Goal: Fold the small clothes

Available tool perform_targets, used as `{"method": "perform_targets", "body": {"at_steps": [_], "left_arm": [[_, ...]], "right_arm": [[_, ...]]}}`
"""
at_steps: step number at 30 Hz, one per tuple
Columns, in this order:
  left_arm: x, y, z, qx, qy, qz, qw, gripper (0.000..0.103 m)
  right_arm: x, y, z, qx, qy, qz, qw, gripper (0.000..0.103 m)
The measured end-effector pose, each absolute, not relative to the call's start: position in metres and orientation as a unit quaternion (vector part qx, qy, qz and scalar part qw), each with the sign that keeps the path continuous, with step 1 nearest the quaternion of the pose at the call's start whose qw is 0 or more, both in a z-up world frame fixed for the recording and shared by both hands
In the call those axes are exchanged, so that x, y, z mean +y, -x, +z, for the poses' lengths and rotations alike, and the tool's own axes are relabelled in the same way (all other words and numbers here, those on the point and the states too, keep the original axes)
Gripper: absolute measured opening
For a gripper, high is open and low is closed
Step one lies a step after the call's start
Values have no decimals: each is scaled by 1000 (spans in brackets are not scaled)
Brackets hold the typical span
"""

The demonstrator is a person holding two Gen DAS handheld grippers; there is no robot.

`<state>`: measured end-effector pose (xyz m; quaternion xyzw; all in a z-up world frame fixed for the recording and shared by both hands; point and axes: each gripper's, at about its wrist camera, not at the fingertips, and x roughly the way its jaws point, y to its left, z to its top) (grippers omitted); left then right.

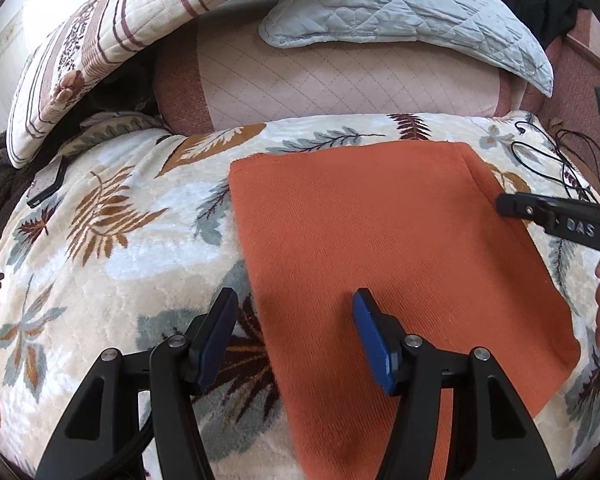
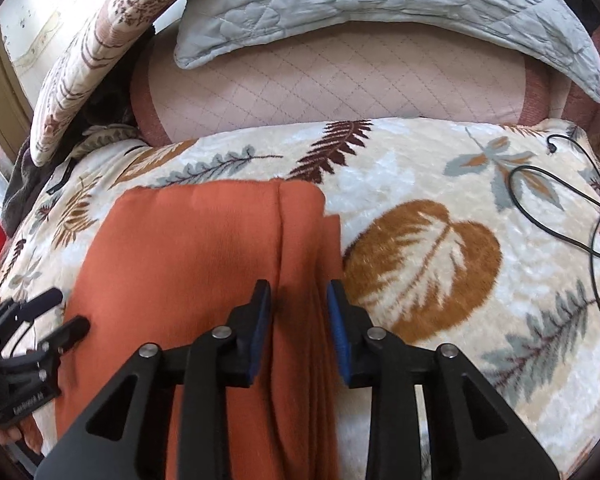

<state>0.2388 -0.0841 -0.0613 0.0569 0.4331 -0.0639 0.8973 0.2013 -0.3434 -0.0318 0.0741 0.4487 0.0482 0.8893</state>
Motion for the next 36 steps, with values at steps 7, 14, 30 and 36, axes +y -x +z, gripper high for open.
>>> {"method": "perform_targets", "body": {"at_steps": [7, 14, 30, 36], "left_arm": [[-57, -226, -62, 452, 15, -86, 888, 81], [-48, -230, -72, 472, 87, -107, 871, 81], [-70, -257, -97, 495, 112, -135, 851, 55], [-72, -248, -79, 472, 85, -135, 867, 24]], "right_arm": [[-373, -169, -38, 455, -175, 76, 870, 66], [-386, -167, -63, 477, -250, 92, 838, 66], [-358, -184, -82, 488, -224, 117, 836, 32], [-336, -175, -58, 469, -185, 117, 856, 25]]}}
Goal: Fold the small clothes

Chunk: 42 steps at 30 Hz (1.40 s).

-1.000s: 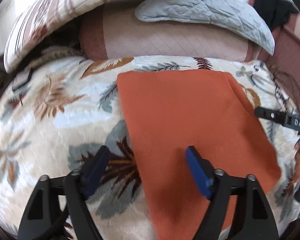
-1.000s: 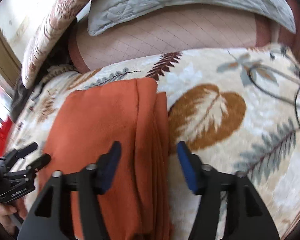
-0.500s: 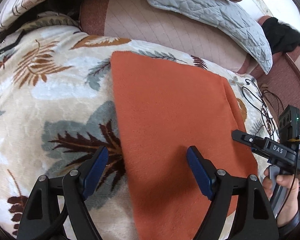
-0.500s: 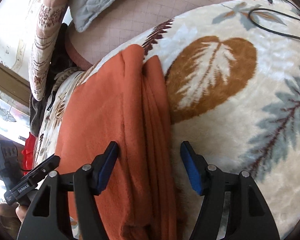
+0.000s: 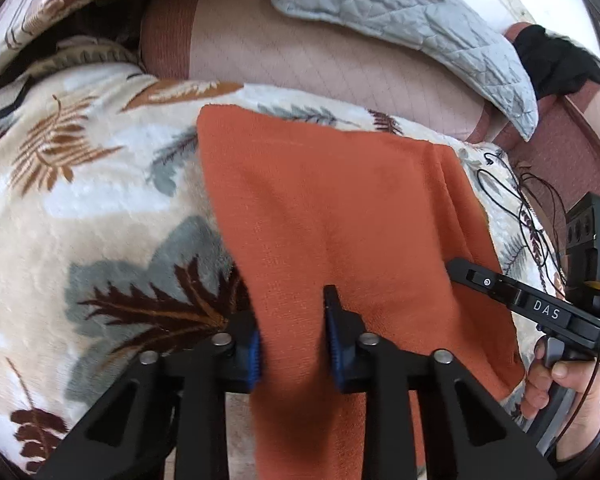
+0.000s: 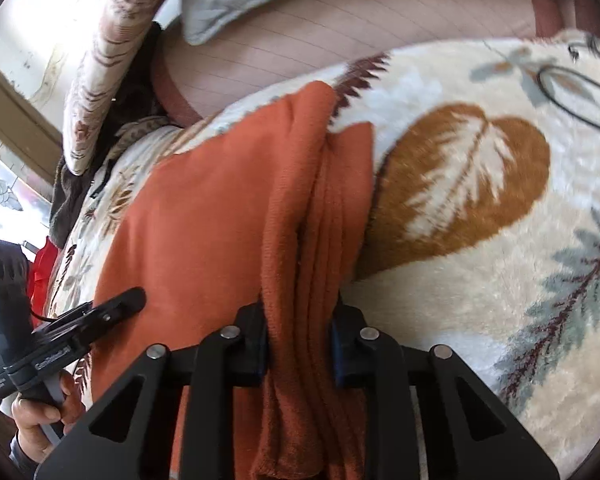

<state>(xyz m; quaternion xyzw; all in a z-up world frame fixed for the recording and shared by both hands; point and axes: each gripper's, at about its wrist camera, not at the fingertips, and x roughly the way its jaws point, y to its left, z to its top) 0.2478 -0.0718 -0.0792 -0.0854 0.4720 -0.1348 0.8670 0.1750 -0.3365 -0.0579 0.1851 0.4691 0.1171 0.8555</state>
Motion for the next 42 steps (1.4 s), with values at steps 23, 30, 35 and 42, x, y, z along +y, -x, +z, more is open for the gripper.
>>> {"method": "perform_targets", "body": {"at_steps": [23, 30, 35, 42], "left_arm": [[45, -246, -14, 431, 31, -49, 901, 23], [55, -268, -62, 458, 33, -32, 888, 24], [59, -265, -74, 451, 29, -31, 892, 32], [64, -233, -40, 427, -2, -14, 904, 34]], "right_arm": [[-208, -200, -3, 408, -130, 175, 887, 24], [-193, -229, -40, 436, -108, 165, 878, 24], [-198, -231, -66, 451, -102, 159, 873, 30], [-207, -206, -30, 436, -63, 145, 886, 33]]}}
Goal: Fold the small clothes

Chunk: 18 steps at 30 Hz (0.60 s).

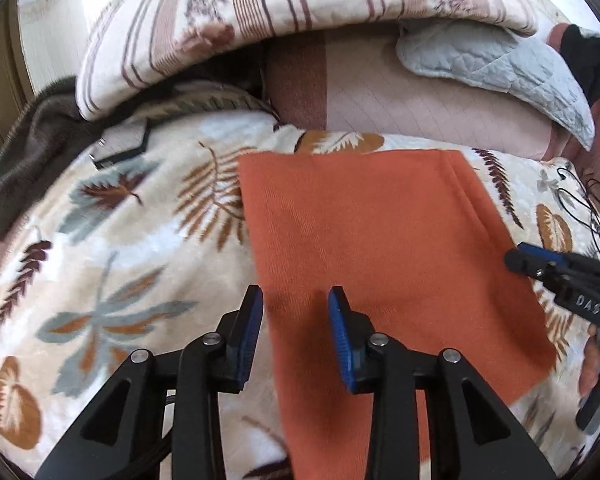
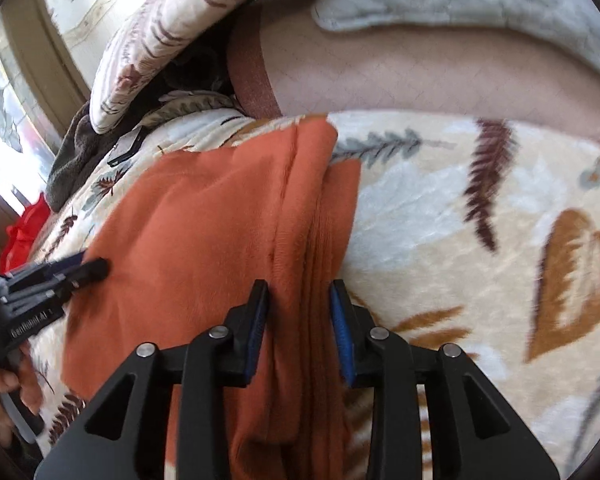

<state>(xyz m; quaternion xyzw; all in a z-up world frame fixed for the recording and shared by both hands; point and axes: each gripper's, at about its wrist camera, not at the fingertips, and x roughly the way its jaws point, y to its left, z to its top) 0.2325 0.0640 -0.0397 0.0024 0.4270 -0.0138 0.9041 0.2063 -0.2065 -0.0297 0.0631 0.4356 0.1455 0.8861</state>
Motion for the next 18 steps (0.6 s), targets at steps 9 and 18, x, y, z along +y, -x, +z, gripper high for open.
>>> {"method": "perform_targets", "body": {"at_steps": [9, 18], "left_arm": [[48, -183, -34, 430, 1, -41, 902, 34], [49, -182, -81, 461, 3, -28, 887, 36]], "right_arm": [[-186, -149, -15, 433, -59, 202, 876, 33], [-197, -149, -65, 458, -90, 178, 866, 25]]}}
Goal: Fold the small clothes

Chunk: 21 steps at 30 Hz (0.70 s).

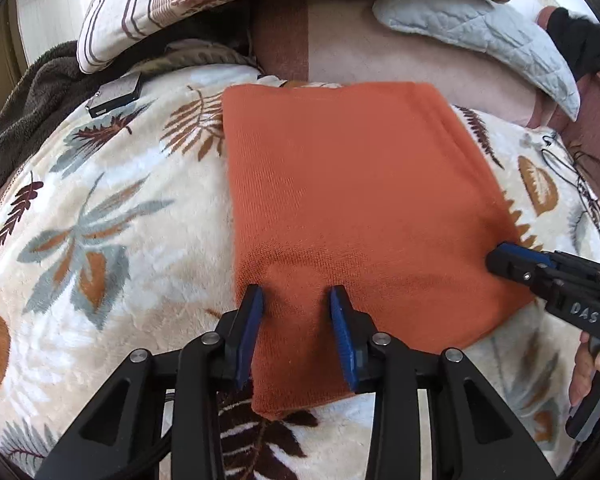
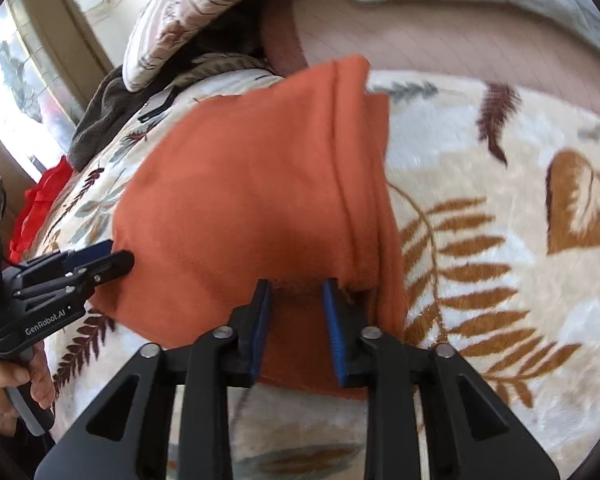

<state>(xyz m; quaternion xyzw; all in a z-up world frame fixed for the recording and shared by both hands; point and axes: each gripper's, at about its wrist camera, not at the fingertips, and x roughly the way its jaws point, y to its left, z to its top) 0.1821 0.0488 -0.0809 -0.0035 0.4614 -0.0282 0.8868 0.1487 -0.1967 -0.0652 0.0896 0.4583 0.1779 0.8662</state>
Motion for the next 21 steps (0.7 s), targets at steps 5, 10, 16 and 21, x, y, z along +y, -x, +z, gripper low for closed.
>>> {"method": "perform_targets", "body": {"at_steps": [5, 10, 16, 21], "left_arm": [[44, -176, -76, 452, -3, -21, 892, 36], [41, -165, -74, 452, 1, -20, 892, 36], [41, -161, -78, 448, 8, -12, 894, 37], [39, -153, -75, 442, 9, -5, 897, 40]], "right_arm": [[-196, -142, -51, 454, -87, 175, 869, 28], [-196, -130, -48, 451, -71, 170, 873, 28], [-183, -128, -61, 460, -32, 162, 872, 30], [-185, -117, -46, 451, -44, 166, 876, 43]]}}
